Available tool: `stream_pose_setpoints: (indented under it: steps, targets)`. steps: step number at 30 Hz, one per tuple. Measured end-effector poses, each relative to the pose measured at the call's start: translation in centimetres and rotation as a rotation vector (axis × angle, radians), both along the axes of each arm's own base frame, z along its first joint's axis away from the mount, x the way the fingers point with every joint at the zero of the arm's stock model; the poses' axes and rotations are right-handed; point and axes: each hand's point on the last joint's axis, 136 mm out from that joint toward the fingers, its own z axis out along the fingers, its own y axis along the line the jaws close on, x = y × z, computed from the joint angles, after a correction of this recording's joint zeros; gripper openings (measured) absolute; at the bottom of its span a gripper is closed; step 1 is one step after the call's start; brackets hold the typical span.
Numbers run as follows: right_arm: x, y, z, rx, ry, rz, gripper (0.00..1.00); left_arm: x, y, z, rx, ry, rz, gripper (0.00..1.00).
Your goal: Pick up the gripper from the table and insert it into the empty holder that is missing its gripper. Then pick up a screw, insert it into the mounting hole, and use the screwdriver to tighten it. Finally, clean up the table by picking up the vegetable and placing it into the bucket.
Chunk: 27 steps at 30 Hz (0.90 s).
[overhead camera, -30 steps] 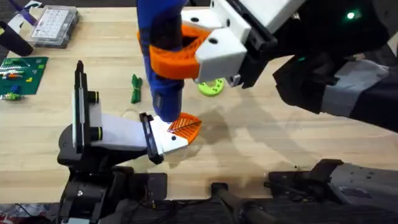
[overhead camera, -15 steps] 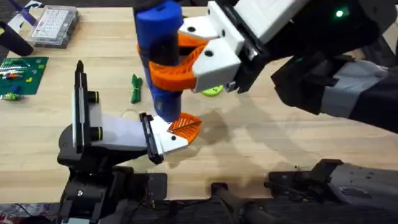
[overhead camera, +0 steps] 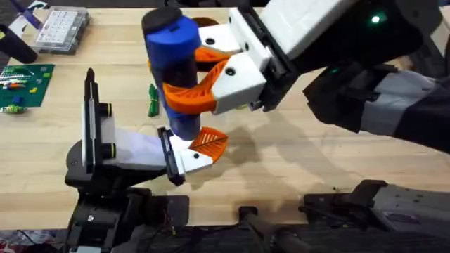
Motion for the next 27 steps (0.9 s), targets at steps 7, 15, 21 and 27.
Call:
stream_pose_setpoints:
  steps: [7,15,21,27]
  targets:
    - [0.28,0.25,-0.58,-0.013,0.002,-0.004,0.055,0.0,0.0,0.0,0.0,0.0,0.0,0.019]
    - [0.44,0.38,-1.02,-0.025,0.0,-0.009,0.054,0.0,0.0,0.0,0.0,0.0,0.0,0.019]
    - [0.44,0.38,-1.03,-0.023,-0.005,-0.01,0.053,0.0,0.0,0.0,0.0,0.0,0.0,0.02]
    - [0.44,0.38,-1.03,-0.022,-0.007,-0.01,0.055,0.0,0.0,0.0,0.0,0.0,0.0,0.019]
